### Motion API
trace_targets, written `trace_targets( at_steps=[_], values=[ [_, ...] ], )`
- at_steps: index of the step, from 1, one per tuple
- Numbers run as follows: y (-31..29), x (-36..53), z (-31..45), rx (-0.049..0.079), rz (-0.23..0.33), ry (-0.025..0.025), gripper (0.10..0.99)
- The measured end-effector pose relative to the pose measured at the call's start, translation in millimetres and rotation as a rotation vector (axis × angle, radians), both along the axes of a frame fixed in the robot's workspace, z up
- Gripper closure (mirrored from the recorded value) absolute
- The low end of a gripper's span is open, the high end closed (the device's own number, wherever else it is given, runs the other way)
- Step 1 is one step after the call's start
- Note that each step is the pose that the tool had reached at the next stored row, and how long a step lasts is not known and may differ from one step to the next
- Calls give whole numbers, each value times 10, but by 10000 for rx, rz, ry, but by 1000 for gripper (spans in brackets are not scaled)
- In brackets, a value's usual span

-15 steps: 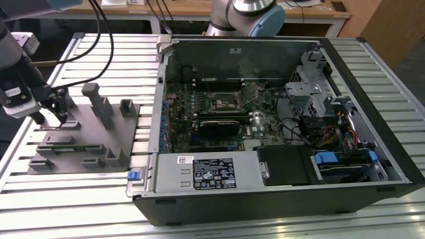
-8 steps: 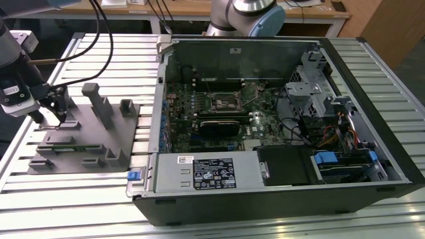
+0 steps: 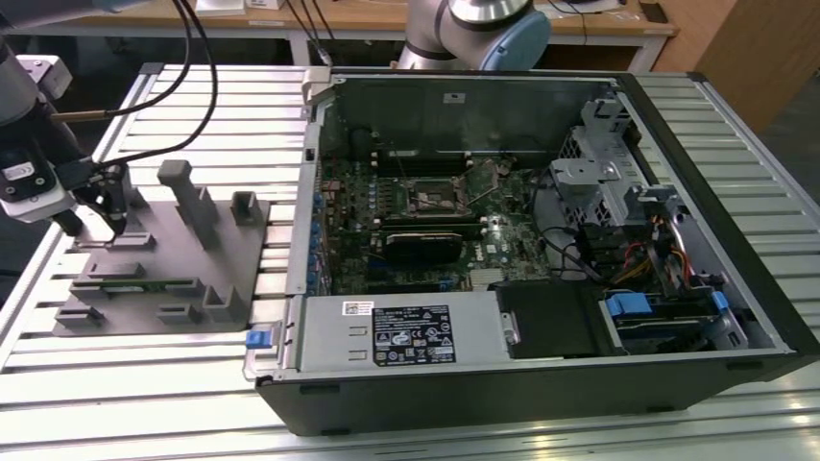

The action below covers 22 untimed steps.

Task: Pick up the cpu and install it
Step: 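Pick up the cpu and move it towards the insertion slot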

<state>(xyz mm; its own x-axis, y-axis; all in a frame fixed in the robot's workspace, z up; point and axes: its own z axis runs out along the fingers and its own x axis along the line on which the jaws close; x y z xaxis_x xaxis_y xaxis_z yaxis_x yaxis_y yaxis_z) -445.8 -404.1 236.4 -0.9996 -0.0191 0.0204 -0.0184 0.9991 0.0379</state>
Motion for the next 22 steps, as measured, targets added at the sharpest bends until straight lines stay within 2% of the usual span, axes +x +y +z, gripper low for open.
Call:
trace_targets(
  at_steps=[22],
  values=[
    [0,0,114,0,0,0,557]
  ],
)
